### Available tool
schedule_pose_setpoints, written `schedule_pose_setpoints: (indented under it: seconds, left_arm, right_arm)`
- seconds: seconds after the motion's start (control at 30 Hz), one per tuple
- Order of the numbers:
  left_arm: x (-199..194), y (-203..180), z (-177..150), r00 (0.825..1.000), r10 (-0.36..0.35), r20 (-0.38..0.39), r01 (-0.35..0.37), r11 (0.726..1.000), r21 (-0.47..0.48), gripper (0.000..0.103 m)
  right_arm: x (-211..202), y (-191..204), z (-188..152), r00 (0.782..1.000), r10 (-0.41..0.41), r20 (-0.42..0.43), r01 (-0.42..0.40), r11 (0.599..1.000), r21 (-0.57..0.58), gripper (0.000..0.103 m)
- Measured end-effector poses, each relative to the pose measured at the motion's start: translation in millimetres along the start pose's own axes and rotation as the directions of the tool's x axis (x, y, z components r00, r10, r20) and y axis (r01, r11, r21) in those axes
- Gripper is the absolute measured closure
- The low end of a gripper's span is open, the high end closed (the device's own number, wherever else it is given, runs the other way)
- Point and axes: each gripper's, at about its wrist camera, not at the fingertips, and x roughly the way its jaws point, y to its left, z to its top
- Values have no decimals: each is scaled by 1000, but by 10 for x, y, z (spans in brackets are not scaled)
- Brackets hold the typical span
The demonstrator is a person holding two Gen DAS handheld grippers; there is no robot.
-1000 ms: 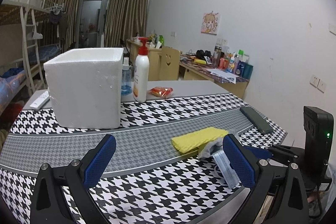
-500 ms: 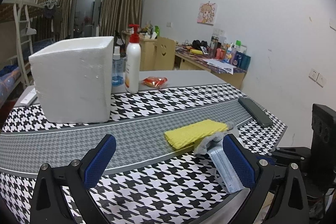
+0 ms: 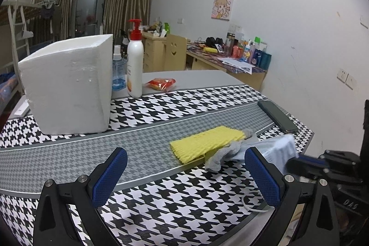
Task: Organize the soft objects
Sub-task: 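Grasp the light-blue face mask with the right tool and lift it, then grasp the yellow mesh sponge with the left tool while the right tool holds the mask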
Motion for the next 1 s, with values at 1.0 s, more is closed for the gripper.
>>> schedule_pose_setpoints:
  seconds: [1.0]
  left_arm:
    - [695,36,43,985,-17,-173,2,996,-89,9]
  right_arm:
    - [-260,-415,-69,983,-162,87,160,986,39,95]
